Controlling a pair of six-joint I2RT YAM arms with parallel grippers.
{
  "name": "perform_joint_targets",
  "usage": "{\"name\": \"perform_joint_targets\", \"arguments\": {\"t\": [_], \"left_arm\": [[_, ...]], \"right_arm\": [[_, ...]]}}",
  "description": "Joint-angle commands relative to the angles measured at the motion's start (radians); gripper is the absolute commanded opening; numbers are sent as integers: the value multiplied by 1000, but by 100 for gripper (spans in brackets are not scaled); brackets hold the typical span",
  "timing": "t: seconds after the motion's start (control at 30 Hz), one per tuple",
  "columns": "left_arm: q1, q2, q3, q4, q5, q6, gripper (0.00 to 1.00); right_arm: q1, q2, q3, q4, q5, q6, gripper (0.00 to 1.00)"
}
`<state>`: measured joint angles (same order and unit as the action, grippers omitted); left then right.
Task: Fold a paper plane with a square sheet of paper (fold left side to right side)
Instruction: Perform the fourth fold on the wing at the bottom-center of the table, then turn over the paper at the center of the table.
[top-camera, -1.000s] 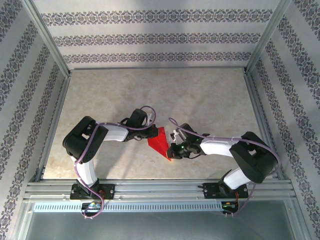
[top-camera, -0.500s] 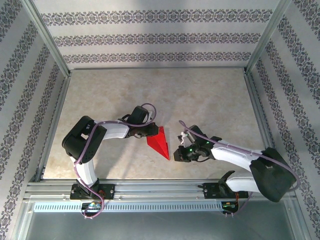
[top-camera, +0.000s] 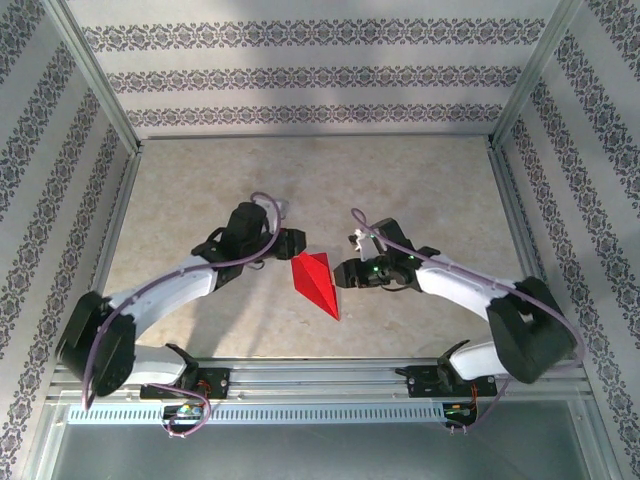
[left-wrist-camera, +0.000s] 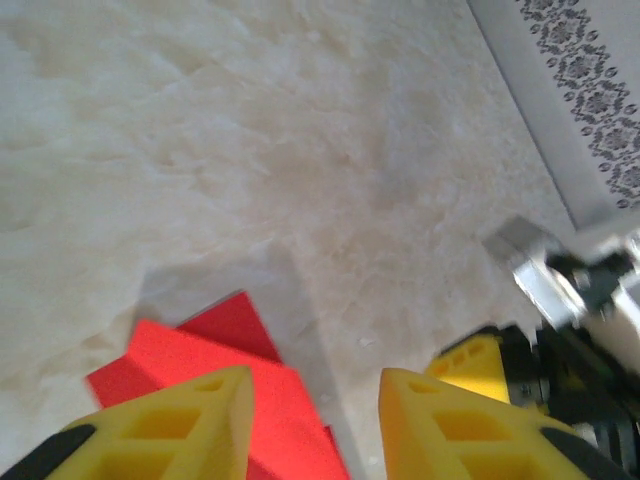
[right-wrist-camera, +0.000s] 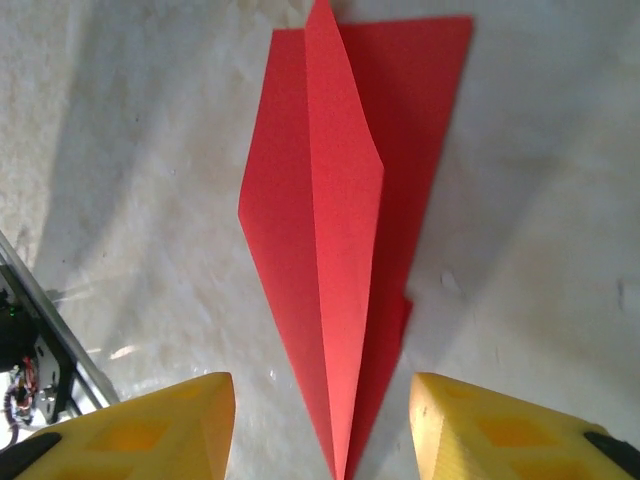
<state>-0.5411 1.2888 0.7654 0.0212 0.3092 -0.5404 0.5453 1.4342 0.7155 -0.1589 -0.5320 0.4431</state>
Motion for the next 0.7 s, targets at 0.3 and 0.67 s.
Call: {"name": "perform_joint_targets", "arguments": {"t": [0.3, 0.67], "left_arm": [[88, -308, -229, -56, -132, -36, 49], [107, -325, -235, -70, -136, -29, 50]], "right_arm": [[-5, 272, 134, 104, -82, -100, 43], [-8, 299, 96, 189, -157, -56, 9]]}}
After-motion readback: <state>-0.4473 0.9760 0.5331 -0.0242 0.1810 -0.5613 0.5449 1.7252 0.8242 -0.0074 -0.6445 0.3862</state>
